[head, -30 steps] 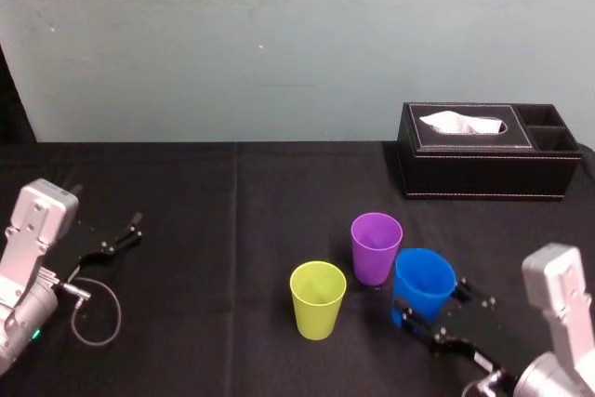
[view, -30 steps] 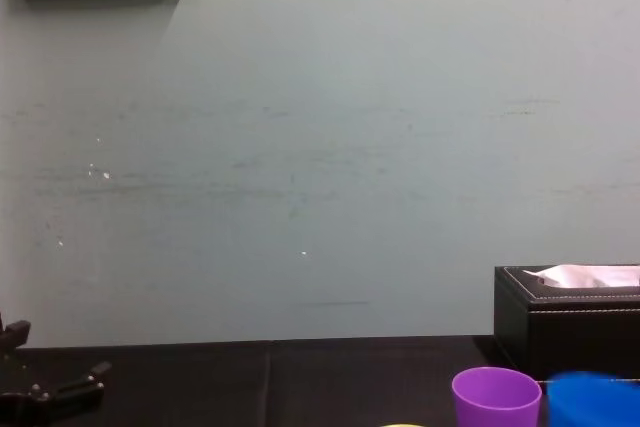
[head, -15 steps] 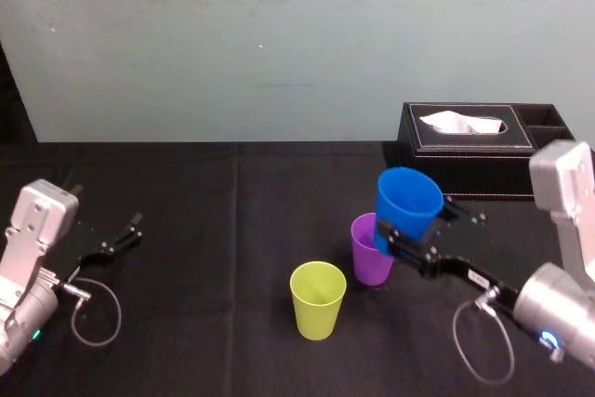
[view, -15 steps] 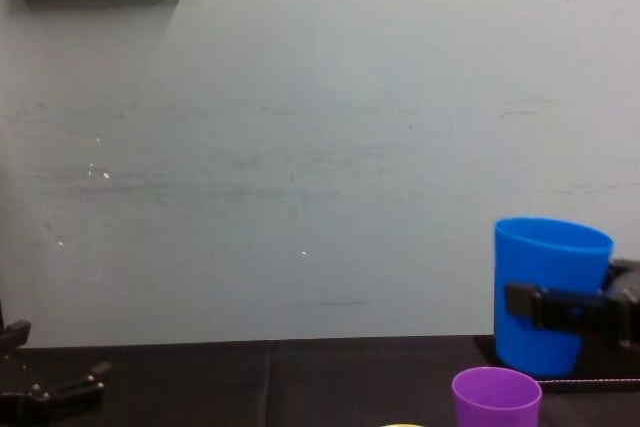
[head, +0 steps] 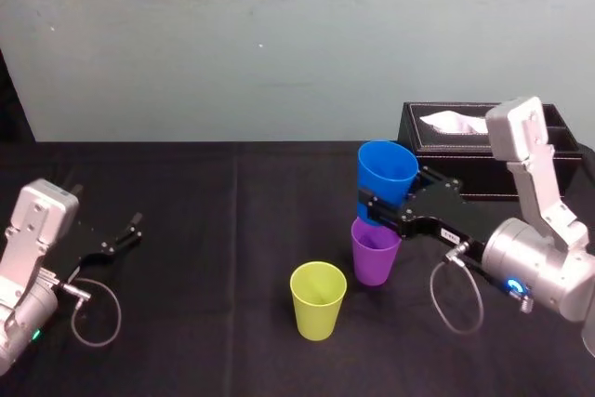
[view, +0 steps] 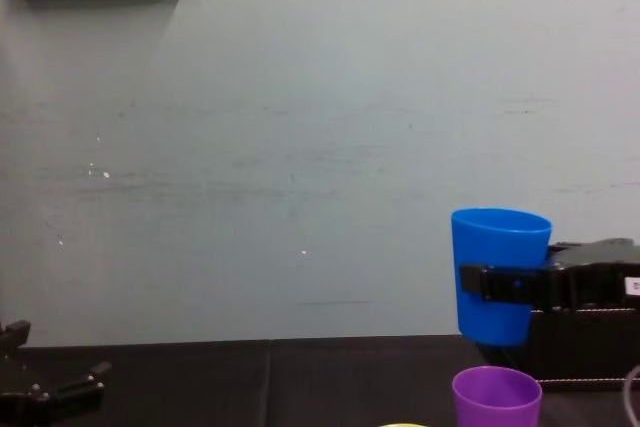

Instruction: Stack the three plastic cups sequentially using one hand.

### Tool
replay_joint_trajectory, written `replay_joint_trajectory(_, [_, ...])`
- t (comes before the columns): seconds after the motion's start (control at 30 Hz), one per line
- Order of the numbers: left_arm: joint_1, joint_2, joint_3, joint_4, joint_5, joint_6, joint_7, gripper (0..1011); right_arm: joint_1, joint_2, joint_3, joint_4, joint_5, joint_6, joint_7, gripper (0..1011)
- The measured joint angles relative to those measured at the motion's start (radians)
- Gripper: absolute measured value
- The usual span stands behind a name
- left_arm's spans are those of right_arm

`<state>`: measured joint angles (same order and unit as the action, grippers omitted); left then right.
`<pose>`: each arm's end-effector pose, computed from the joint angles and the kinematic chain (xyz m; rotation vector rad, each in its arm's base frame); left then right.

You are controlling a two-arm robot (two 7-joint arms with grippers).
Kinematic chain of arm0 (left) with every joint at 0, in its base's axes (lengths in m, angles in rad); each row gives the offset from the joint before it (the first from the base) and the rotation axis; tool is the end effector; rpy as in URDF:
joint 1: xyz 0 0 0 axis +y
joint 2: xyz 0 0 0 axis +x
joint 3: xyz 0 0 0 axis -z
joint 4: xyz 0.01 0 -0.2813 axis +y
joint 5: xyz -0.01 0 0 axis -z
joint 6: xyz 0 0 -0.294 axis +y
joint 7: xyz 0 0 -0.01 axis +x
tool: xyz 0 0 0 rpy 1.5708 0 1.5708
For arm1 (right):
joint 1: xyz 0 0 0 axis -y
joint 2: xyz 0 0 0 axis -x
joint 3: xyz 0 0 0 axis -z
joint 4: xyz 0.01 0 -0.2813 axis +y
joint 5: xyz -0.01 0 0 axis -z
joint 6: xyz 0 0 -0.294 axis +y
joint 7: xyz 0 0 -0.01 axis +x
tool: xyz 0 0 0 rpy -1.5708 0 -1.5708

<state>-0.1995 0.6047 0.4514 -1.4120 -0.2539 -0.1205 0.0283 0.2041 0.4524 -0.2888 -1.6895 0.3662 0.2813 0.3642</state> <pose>0.3427 0.0816 -0.2924 0.3045 -0.2850 1.2480 0.3485 -0.0317 -0.2049 -0.1689 -0.0120 -0.9177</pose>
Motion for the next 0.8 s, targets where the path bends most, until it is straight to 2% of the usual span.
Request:
replay_joint_trajectory(0.13, [0.0,0.0,0.0,0.0,0.0,0.0,0.0,1000,0.039,-0.01,-0.02,0.055,0.0,-0.008,0.005,712])
replay_joint_trajectory(0.33, [0.0,0.0,0.0,0.0,0.0,0.0,0.0,1000,0.063,-0.018,-0.038,0.103,0.0,-0.02,0.005,712])
replay_joint_trajectory(0.8, [0.0,0.0,0.0,0.0,0.0,0.0,0.0,1000,0.053,-0.011,-0.044,0.121,-0.001,-0.038,-0.001,712])
